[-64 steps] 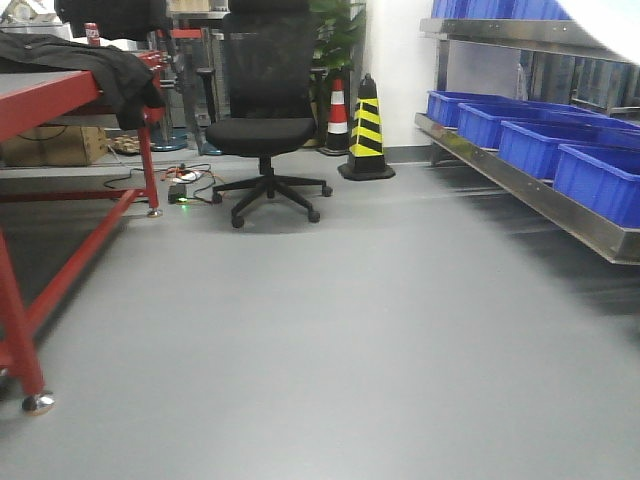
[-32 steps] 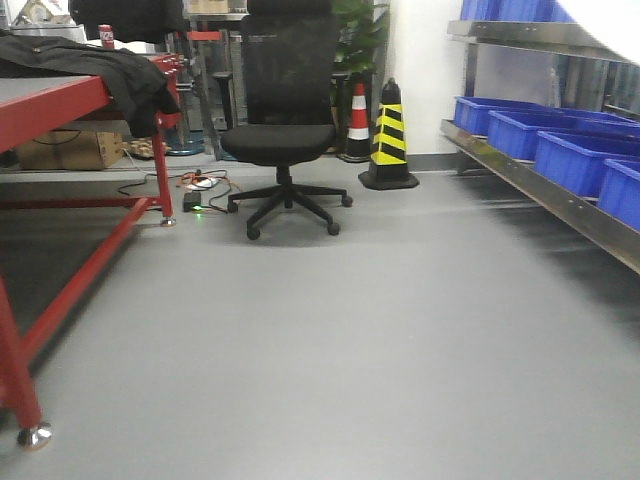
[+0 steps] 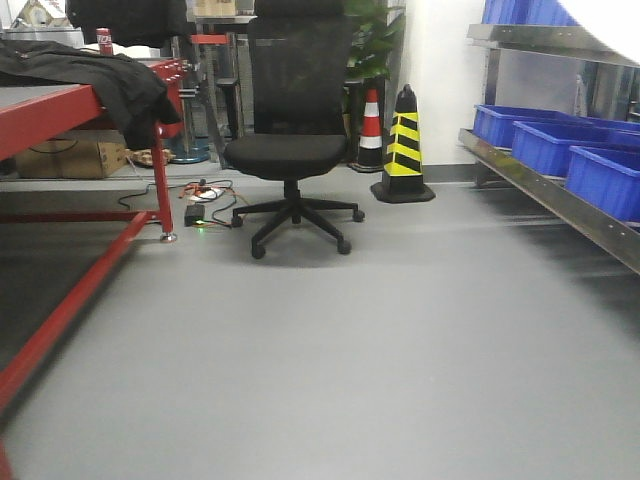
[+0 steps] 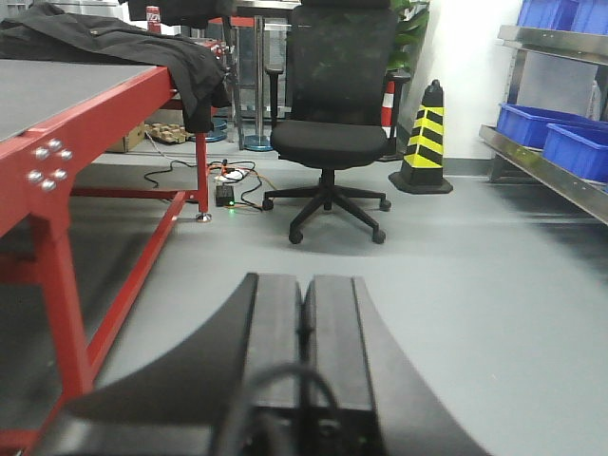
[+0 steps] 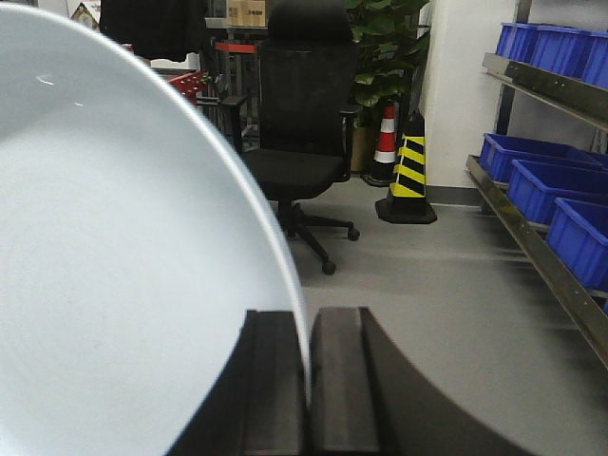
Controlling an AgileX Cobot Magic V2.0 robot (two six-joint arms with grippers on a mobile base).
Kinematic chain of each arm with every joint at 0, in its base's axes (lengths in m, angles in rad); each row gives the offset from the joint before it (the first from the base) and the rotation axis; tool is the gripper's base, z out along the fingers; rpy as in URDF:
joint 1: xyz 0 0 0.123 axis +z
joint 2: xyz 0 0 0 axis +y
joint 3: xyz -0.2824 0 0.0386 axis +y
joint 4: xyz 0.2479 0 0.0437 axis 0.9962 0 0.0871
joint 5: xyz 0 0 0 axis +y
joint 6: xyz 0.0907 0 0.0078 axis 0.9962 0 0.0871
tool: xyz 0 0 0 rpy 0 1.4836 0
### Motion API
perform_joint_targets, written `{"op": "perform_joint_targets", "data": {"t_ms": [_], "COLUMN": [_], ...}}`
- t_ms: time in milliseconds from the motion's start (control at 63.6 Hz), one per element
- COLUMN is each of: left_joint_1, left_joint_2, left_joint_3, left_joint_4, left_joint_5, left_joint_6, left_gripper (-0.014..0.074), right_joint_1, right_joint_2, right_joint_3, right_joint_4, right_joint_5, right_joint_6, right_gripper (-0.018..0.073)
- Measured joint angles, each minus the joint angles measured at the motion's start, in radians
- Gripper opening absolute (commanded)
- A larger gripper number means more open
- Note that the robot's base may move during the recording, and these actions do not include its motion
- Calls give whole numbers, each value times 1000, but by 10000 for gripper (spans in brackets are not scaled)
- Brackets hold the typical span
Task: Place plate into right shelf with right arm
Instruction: 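Drive past the red table toward the steel shelf, plate held in right gripper, then turn toward the steel shelf with blue bins, carrying the plate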
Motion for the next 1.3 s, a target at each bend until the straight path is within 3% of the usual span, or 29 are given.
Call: {"op": "perform_joint_targets", "data": {"t_ms": [1305], "left_joint_1": [0], "left_joint_2": [0], "left_joint_3": [0], "left_joint_4": [0], "left_joint_5": [0], "left_joint_6": [0], "left_gripper": [-128], "right_joint_1": [0], "right_joint_2": [0], "right_joint_3": [0], "right_joint_4": [0], "right_joint_5": [0], "right_joint_6": [0], "right_gripper": [62]}}
